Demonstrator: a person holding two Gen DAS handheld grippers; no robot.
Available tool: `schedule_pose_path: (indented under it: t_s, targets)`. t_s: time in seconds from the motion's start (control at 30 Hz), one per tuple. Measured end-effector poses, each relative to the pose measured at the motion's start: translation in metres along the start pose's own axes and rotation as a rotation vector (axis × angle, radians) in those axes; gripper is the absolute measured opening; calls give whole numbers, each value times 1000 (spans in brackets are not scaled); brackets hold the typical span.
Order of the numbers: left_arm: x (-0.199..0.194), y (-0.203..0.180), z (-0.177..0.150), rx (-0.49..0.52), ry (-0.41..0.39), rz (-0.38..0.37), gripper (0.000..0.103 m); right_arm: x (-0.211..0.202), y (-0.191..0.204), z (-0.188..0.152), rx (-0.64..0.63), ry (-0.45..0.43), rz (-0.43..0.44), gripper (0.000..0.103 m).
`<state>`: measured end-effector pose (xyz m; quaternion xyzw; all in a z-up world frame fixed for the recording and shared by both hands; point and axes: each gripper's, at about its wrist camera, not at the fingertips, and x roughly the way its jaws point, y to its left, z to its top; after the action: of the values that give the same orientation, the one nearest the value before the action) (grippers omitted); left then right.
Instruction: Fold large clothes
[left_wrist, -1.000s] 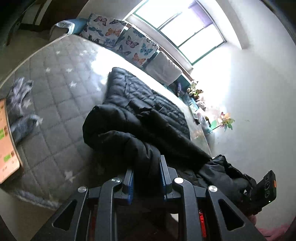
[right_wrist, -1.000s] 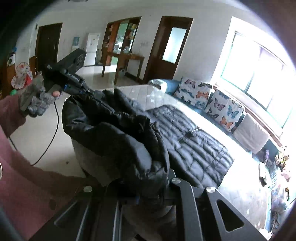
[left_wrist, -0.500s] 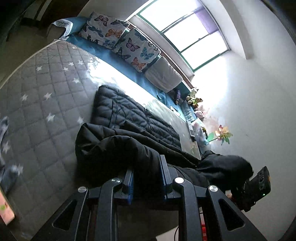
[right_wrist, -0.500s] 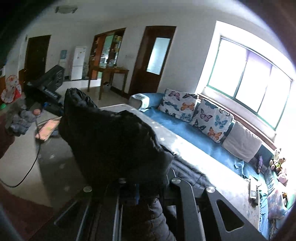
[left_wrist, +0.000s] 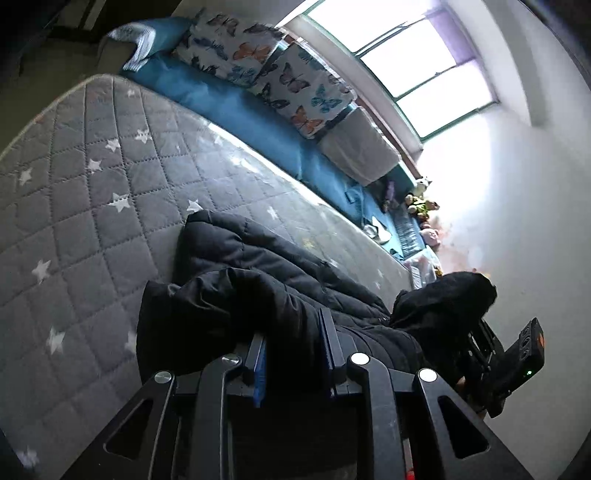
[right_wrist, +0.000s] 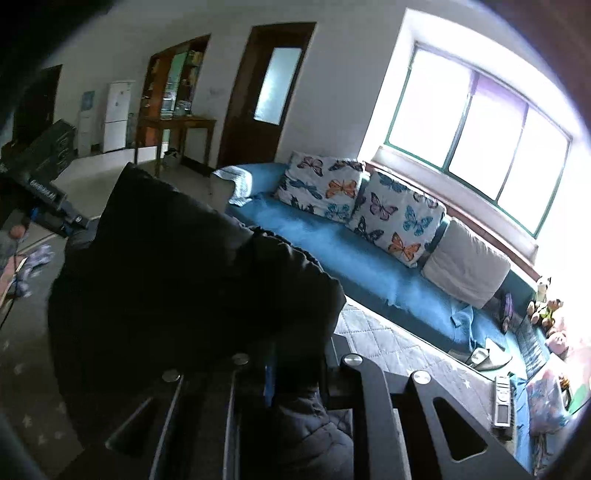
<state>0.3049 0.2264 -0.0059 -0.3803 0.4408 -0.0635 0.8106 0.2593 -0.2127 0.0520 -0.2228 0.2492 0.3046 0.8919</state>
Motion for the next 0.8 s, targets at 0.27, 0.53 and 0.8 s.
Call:
schedule_pose_path:
  t_s: [0.27, 0.53, 0.8]
  targets:
    - [55, 41, 41, -119, 34, -60, 34, 73, -24, -15, 85, 145, 7, 20]
    - [64, 39, 53, -83, -10, -114, 37, 114, -23, -37, 104, 330, 29, 28]
    - [23, -9, 44, 97, -123, -79, 46, 83, -39, -20, 165, 313, 55, 33]
